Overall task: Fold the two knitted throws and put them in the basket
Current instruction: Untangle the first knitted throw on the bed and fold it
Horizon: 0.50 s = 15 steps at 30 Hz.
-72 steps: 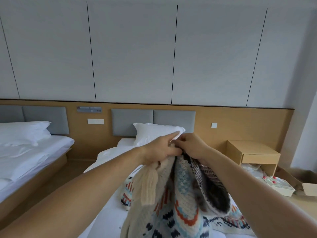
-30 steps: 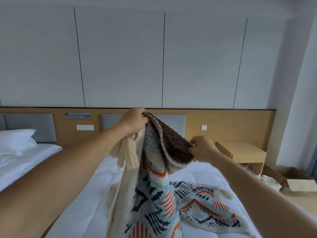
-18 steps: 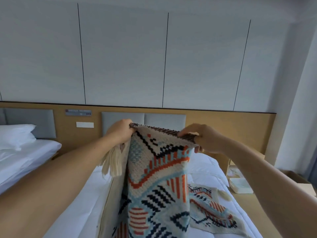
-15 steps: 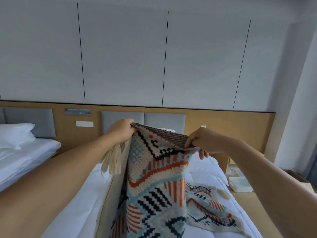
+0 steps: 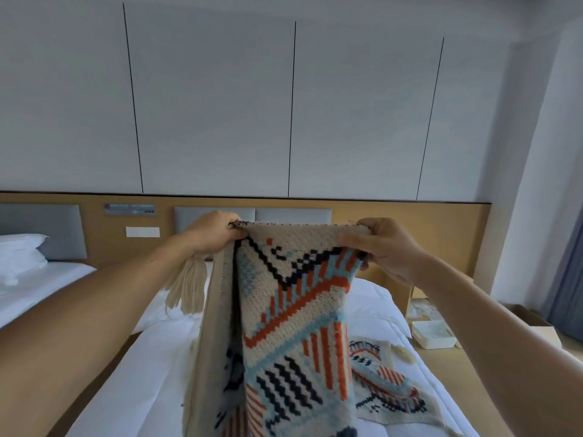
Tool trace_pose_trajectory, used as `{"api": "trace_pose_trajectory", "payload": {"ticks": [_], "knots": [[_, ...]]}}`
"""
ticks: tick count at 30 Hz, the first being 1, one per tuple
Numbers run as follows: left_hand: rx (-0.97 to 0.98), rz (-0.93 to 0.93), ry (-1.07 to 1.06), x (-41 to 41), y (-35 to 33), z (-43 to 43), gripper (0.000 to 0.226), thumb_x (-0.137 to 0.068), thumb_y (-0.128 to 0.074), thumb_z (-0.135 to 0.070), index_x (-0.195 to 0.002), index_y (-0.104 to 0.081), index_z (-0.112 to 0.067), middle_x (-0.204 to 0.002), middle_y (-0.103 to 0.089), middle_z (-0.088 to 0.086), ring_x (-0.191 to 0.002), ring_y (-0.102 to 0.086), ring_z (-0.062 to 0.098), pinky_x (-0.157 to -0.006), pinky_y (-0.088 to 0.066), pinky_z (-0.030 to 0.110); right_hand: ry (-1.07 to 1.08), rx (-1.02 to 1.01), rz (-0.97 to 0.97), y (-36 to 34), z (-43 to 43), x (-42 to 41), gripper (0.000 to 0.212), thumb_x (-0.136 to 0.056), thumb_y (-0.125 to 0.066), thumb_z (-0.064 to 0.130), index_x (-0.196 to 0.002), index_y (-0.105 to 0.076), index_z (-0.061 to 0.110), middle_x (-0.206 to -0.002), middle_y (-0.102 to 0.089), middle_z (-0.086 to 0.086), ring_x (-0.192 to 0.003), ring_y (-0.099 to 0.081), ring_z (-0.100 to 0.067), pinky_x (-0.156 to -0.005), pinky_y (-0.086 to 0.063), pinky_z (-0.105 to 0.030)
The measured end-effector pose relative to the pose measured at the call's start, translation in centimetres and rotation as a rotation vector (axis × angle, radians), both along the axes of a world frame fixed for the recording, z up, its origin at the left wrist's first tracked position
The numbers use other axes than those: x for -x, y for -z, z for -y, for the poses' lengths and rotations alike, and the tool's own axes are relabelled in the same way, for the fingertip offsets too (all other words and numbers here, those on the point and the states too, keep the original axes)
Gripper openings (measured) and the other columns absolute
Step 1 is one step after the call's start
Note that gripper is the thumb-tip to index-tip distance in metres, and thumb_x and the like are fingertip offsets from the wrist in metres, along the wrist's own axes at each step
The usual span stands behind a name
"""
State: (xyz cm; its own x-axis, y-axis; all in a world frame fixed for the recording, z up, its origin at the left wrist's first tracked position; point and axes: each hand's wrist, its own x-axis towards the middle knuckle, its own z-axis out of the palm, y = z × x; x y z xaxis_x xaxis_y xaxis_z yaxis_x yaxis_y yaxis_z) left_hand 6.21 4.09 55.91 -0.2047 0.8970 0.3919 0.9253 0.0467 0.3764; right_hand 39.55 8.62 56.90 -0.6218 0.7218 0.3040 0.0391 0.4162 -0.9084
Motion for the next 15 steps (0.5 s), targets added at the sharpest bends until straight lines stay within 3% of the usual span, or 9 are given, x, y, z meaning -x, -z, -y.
{"api": "trace_pose_trajectory", "payload": {"ticks": [2,6,8,9,11,15], "knots": [[-0.018,0.009,-0.011,-0.4,0.3,-0.5,0.035,-0.09,-0.06,-0.051,-0.091,-0.064,-0.016,-0.084,-0.066,0.005,-0.077,-0.061,0.024,-0.059,-0.035,0.03,-0.013,0.07,-0.128,-0.1,-0.1,-0.2,0.045,-0.061,-0.079,0.038,-0.075,-0.057,0.001,-0.069,-0.068,-0.009,-0.063,-0.057,-0.021,-0.05,-0.05,-0.024],[-0.014,0.003,-0.149,-2.2,3.3,-2.1,0.041,-0.086,-0.062,-0.049,-0.111,-0.059,-0.017,-0.107,-0.063,0.003,-0.099,-0.061,0.027,-0.071,-0.042,0.03,0.043,0.254,-0.363,1.0,-1.4,-0.5,0.039,-0.067,-0.081,0.024,-0.078,-0.048,0.007,-0.073,-0.062,-0.011,-0.069,-0.065,-0.023,-0.067,-0.058,-0.033],[0.12,0.077,-0.157,-2.4,5.6,-2.6,0.036,-0.075,-0.066,-0.046,-0.094,-0.058,-0.016,-0.089,-0.061,0.004,-0.081,-0.059,0.024,-0.06,-0.037,0.028,0.201,0.333,-0.302,2.5,-2.2,-0.8,0.031,-0.079,-0.077,0.016,-0.083,-0.049,0.006,-0.079,-0.063,-0.014,-0.072,-0.066,-0.025,-0.07,-0.06,-0.036],[0.212,0.129,-0.146,-2.4,6.7,-2.6,0.031,-0.069,-0.065,-0.042,-0.081,-0.056,-0.015,-0.076,-0.056,0.004,-0.068,-0.055,0.022,-0.055,-0.034,0.026,0.299,0.363,-0.239,3.7,-2.7,-1.1,0.027,-0.084,-0.075,0.015,-0.086,-0.051,0.004,-0.081,-0.063,-0.015,-0.073,-0.066,-0.026,-0.065,-0.061,-0.034],[0.369,0.224,-0.133,-2.2,9.1,-2.2,0.026,-0.064,-0.064,-0.035,-0.074,-0.054,-0.013,-0.068,-0.05,0.005,-0.058,-0.047,0.02,-0.051,-0.033,0.026,0.46,0.369,-0.108,6.1,-3.9,-1.9,0.023,-0.087,-0.072,0.015,-0.089,-0.053,0.002,-0.084,-0.063,-0.017,-0.07,-0.066,-0.025,-0.055,-0.059,-0.029],[0.537,0.252,-0.17,-2.4,12.9,-1.4,0.03,-0.079,-0.063,-0.022,-0.065,-0.038,-0.014,-0.058,-0.038,0.005,-0.048,-0.038,0.018,-0.049,-0.03,0.024,0.582,0.225,0.186,10.6,-5.3,-3.1,0.021,-0.088,-0.07,0.014,-0.079,-0.053,0.005,-0.07,-0.053,-0.014,-0.051,-0.052,-0.02,-0.044,-0.046,-0.027]]}}
